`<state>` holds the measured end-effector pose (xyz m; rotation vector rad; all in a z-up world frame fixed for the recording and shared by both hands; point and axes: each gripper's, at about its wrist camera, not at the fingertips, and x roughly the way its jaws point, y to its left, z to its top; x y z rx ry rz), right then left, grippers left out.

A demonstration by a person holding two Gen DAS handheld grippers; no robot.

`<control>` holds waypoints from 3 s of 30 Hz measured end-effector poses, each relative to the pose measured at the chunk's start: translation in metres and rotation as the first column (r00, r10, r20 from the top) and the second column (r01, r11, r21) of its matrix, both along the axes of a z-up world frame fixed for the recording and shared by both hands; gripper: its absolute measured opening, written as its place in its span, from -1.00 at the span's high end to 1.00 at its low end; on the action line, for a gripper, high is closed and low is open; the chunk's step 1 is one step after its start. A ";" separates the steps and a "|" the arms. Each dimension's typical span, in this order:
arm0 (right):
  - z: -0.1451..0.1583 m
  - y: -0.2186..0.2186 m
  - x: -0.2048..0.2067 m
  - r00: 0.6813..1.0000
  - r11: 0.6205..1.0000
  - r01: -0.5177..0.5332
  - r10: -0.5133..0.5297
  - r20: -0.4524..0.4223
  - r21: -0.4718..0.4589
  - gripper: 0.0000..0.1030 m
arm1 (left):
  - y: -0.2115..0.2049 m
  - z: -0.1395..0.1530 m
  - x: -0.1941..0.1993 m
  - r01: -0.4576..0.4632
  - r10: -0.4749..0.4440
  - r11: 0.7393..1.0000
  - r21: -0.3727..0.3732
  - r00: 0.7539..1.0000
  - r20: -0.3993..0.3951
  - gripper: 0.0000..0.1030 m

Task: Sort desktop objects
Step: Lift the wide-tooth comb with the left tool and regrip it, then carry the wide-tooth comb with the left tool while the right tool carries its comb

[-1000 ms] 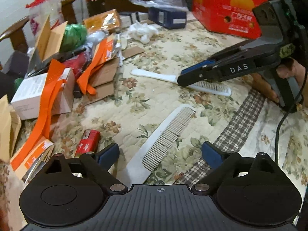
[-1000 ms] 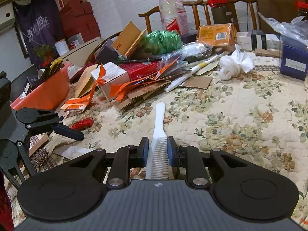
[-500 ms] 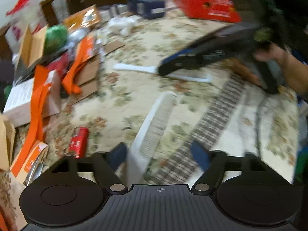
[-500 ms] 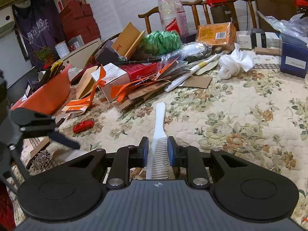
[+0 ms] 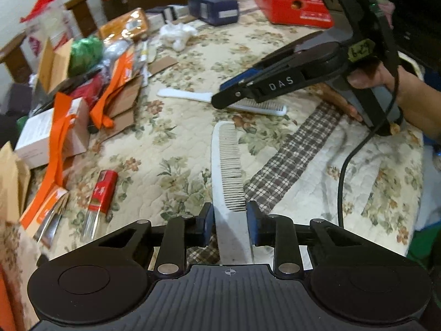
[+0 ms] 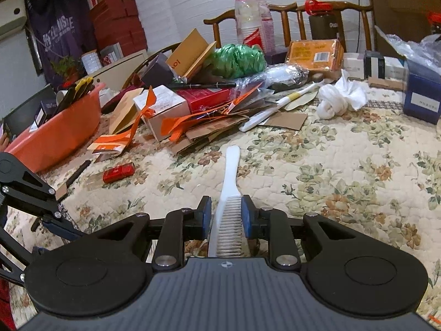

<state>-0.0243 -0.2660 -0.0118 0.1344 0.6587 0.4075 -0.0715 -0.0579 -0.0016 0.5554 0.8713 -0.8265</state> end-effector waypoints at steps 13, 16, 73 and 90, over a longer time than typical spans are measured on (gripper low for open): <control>0.001 0.027 -0.021 0.994 0.976 -0.079 0.094 0.063 -0.204 0.53 | -0.001 -0.003 -0.007 -0.195 0.196 0.979 -0.061 0.981 0.012 0.53; 0.001 0.024 -0.021 0.995 0.982 -0.061 0.073 0.063 -0.181 0.53 | -0.002 -0.003 -0.013 -0.246 0.249 0.966 -0.075 0.968 0.027 0.54; 0.014 0.001 -0.018 0.998 0.997 -0.042 0.039 0.042 0.060 0.52 | 0.006 0.008 -0.002 -0.479 0.519 0.840 -0.254 0.846 0.121 0.57; 0.014 0.012 -0.021 0.998 0.988 -0.068 0.070 -0.003 0.137 0.52 | 0.031 0.032 -0.015 -0.518 0.596 0.759 -0.395 0.796 0.102 0.56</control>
